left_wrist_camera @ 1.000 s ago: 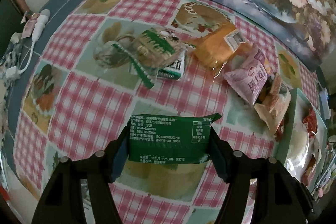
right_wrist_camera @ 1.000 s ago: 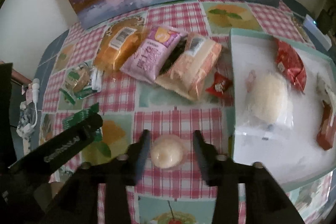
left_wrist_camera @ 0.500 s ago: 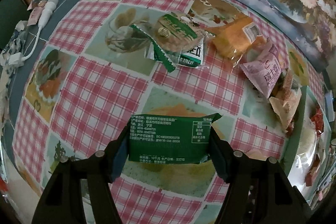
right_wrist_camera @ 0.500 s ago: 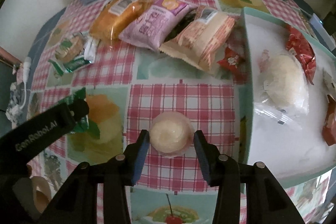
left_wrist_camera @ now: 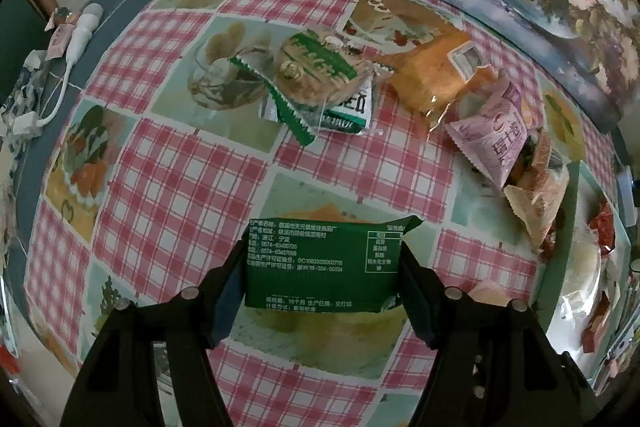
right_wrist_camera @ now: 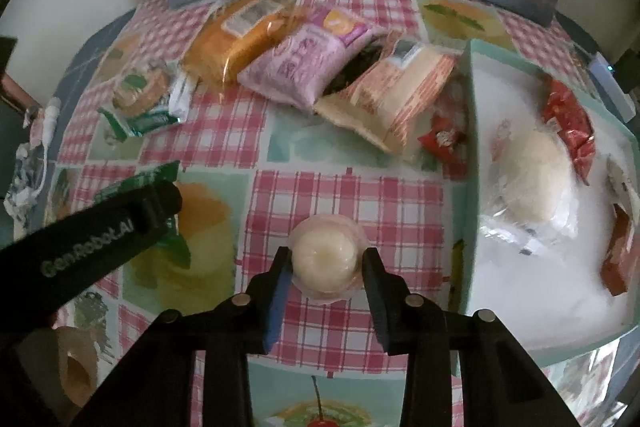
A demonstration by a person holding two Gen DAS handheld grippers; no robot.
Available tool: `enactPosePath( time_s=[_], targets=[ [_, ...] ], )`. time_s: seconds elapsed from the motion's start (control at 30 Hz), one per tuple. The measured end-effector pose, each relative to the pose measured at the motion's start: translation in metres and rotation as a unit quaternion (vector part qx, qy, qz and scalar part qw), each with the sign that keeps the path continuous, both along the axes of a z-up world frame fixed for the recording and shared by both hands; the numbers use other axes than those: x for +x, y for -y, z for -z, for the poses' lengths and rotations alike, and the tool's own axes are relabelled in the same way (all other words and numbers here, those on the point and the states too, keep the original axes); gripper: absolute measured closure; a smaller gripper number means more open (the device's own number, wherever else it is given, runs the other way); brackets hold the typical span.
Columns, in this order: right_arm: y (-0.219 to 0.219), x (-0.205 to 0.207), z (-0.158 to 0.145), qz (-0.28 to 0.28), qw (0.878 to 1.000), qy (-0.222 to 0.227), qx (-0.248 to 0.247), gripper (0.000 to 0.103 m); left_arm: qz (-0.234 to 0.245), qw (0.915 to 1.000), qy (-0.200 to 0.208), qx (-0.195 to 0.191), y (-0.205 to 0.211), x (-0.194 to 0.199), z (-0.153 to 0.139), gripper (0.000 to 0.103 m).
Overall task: Organize snacks
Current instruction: 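Grasp the green packet with the left tool while the right tool grasps the round white cake cup, then carry the green packet and cake cup over the white tray while both tools open to drop them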
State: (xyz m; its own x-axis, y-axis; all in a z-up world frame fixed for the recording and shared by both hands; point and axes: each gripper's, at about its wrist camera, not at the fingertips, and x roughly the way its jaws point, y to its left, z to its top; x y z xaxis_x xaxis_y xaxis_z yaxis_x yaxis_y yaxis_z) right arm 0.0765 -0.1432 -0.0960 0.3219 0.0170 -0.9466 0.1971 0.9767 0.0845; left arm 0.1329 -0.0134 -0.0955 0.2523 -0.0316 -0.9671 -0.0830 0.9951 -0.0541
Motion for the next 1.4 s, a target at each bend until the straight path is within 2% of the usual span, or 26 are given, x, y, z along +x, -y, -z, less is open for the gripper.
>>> enactPosePath(
  time_s=[0.2,0.33,0.57,0.8,1.1,1.4],
  targets=[
    [0.017,-0.003,-0.036,0.021,0.999,0.048,0.006,0.065,0.007,0.9996,0.027,0.005,0.007,0.000,-0.020,0.032],
    [0.034,-0.006,-0.051,0.049,0.997,0.065,0.000,0.065,0.016,0.9990,0.041,0.010,0.016,-0.002,-0.029,0.032],
    [0.086,-0.018,-0.060,0.119,0.990,0.074,-0.002,0.065,0.037,0.9968,0.071,0.005,0.028,-0.011,-0.048,0.032],
    [0.157,-0.045,-0.065,0.208,0.975,0.071,-0.004,0.065,0.086,0.9917,0.095,-0.004,0.069,-0.023,-0.068,0.032],
    [0.213,-0.073,-0.072,0.270,0.960,0.074,-0.013,0.064,0.188,0.9767,0.104,-0.003,0.151,-0.054,-0.077,0.032],
    [0.235,-0.083,-0.060,0.284,0.957,0.052,-0.006,0.064,0.263,0.9605,0.089,0.015,0.210,-0.085,-0.058,0.032]
  ],
)
